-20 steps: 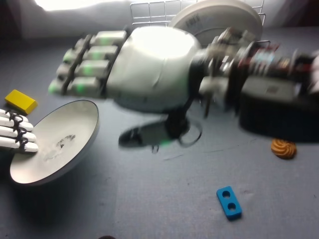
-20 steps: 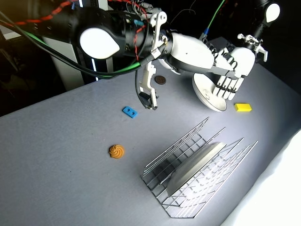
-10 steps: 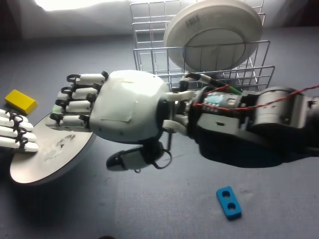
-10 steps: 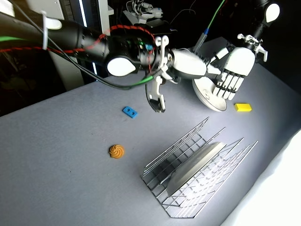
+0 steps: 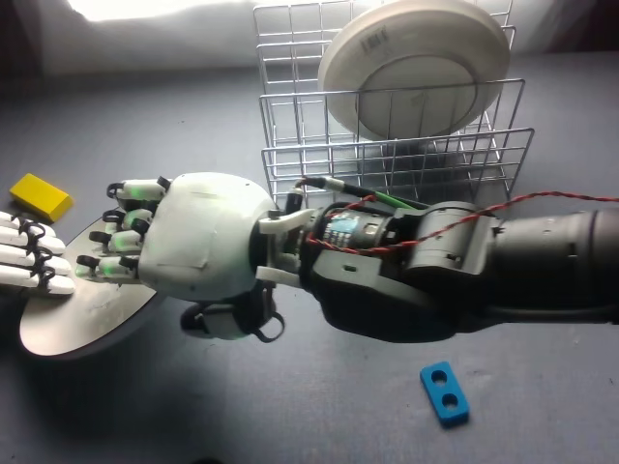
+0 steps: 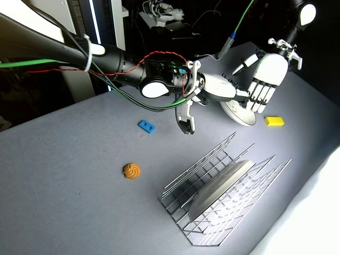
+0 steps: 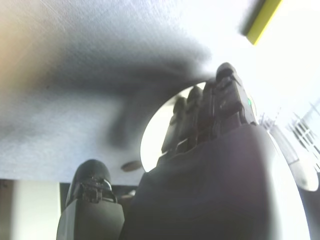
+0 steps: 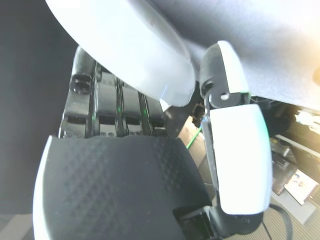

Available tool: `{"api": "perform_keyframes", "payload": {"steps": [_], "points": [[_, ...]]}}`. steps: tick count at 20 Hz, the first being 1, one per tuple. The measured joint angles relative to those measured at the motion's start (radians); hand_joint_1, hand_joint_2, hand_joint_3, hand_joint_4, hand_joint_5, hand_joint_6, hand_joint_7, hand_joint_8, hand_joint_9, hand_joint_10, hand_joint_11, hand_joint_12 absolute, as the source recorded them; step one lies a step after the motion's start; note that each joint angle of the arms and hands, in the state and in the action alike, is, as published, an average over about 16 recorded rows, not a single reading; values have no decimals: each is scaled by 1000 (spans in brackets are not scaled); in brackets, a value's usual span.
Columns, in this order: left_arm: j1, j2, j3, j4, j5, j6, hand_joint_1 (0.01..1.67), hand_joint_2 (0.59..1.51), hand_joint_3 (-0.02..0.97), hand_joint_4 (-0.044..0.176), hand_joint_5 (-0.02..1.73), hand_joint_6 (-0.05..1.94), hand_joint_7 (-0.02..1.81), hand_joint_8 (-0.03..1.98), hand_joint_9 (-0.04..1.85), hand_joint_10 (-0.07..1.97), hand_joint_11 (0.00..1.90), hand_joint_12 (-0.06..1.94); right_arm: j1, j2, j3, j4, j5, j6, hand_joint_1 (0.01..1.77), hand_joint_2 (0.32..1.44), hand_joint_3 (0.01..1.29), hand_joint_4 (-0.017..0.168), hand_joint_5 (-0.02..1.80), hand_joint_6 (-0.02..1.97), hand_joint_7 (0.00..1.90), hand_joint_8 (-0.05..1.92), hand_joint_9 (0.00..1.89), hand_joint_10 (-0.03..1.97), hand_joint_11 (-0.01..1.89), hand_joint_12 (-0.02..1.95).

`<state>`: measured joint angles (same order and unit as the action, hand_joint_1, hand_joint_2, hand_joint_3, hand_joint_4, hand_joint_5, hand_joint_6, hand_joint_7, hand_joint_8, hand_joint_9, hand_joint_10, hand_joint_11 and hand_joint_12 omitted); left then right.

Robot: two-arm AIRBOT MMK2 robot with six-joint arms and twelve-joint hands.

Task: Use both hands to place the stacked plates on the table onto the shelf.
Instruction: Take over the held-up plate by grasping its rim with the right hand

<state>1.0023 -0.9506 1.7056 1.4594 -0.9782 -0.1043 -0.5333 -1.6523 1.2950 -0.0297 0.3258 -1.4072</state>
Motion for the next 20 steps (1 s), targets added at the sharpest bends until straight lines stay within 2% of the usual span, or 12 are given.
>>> {"api": "perform_keyframes", "payload": {"steps": [7,13,20], "points": [[0,0,0,0,0,0,16,1092,21,-2,8,-19,3,-10,-19,-31,16,-14,-6,-78,87,0,14,-1,868,1181,11,2,398,37,453,13,491,49,120,1175],[0,-1,0,0,1,0,16,1092,21,-4,1,-18,0,-11,-20,-31,16,-15,-7,-110,124,-3,44,7,938,1150,11,-3,619,180,738,38,792,94,403,1162],[-22,-1,0,12,0,-6,16,1093,21,-5,-1,-7,4,-11,-13,-24,16,-15,-8,-119,136,-8,76,12,1027,1062,11,-9,788,468,990,288,1161,151,785,1098]]}}
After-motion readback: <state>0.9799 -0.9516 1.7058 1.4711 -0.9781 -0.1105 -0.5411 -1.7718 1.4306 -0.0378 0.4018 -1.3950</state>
